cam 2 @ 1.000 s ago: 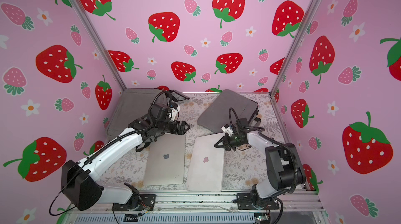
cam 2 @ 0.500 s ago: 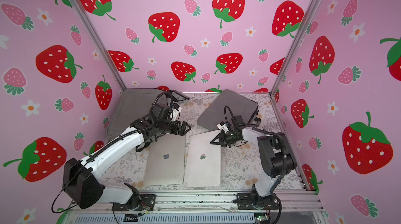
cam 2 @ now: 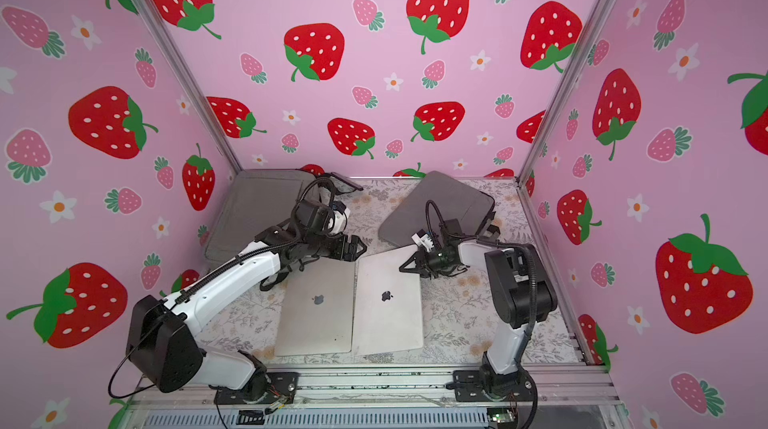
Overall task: Open the zippered laptop bag and take out the laptop
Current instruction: Place the laptop at the center of the board.
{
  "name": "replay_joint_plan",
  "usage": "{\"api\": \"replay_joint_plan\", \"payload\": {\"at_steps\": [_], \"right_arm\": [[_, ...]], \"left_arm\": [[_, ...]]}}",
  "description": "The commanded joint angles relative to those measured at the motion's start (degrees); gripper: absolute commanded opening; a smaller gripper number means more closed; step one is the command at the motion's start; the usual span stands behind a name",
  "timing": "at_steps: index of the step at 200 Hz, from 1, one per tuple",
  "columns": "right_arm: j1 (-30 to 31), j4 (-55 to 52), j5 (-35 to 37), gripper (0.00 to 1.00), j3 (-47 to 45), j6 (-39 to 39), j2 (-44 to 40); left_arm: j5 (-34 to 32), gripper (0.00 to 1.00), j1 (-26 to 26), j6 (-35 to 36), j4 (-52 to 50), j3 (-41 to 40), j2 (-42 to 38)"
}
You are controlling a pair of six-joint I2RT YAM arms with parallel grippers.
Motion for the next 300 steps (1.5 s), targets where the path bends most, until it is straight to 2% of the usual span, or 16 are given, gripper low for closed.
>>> {"api": "replay_joint_plan", "payload": {"at_steps": [1,53,84,91,96,130,174,219,266,300], "right_arm": [[0.1,1.7,3.0,0.24,-0.3,-2.0,-0.2],[0.1,-0.4,6.7,0.36,-1.4,-3.0,-0.9],[0.0,-2.5,10.8,0.51,-2.1,-3.6,-1.5],[0.0,-2.6,11.6,0.51,-2.3,-3.5,-1.5],[0.0,-2.9,12.2,0.56,-2.5,-3.5,-1.5],[0.0,-4.2,15.5,0.64,-3.1,-3.9,-1.9],[0.0,-7.1,20.6,0.70,-3.7,-4.9,-4.5],[-0.5,-10.5,27.8,0.77,-3.9,-5.4,-7.1],[-1.7,-10.2,32.8,0.79,-5.1,-4.3,-7.9],[-3.1,-7.6,34.1,0.80,-5.5,-3.4,-8.6]], "left_arm": [[1.4,0.95,0.2,0.3,-0.8,0.3,0.7],[1.7,0.95,0.2,0.2,-1.3,0.6,1.2],[2.2,0.95,0.2,0.4,-1.5,1.0,2.0],[2.3,0.95,0.2,0.4,-1.5,1.1,2.2],[2.4,0.95,0.2,0.4,-1.5,1.2,2.3],[2.9,0.95,0.2,0.4,-1.2,1.4,3.2],[4.1,0.95,0.2,-1.2,0.3,1.4,4.8],[5.5,0.92,-1.2,-6.6,5.0,3.4,11.2],[4.2,0.91,-3.4,-11.0,7.3,10.4,20.4],[5.5,0.91,-3.6,-12.6,8.6,15.7,26.6]]}}
